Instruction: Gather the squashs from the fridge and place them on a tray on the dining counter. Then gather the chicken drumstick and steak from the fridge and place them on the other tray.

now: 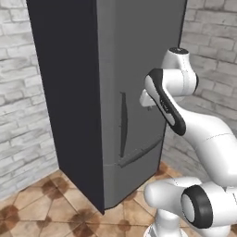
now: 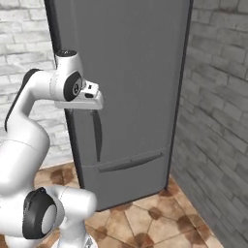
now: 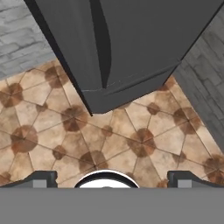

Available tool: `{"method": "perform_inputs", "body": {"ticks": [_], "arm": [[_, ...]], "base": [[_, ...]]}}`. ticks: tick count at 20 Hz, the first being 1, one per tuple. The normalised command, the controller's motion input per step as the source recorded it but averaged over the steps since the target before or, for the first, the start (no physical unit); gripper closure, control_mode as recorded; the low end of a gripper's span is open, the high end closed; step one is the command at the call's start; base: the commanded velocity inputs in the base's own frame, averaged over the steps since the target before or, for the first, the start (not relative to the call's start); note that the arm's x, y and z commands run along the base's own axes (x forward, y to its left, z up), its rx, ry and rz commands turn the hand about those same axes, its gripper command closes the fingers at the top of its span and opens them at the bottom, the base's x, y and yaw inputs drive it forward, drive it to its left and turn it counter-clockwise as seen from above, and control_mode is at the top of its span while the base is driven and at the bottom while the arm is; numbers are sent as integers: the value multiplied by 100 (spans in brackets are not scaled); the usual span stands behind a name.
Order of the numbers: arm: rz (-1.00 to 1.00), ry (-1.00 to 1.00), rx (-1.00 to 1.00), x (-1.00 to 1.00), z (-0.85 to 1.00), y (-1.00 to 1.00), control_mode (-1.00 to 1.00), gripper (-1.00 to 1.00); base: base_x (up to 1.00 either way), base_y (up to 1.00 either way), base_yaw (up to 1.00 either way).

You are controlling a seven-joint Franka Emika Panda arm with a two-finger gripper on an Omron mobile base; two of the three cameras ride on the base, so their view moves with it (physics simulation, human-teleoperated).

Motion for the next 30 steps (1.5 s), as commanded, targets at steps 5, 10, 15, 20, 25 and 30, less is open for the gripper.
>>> {"method": "perform_inputs", "body": {"ticks": [5, 10, 15, 20, 25, 30], "arm": [[0, 0, 0, 0, 0, 0, 100, -100], [0, 0, 0, 0, 0, 0, 100, -100], [0, 0, 0, 0, 0, 0, 100, -100], [0, 0, 0, 0, 0, 0, 100, -100], [2, -11, 0, -2, -11, 11, -100, -100], [20, -25, 7, -5, -46, 0, -100, -100]], "base": [[7, 70, -28], [0, 66, -23], [0, 53, -20], [-2, 48, -11], [0, 9, -1], [0, 0, 0]]}}
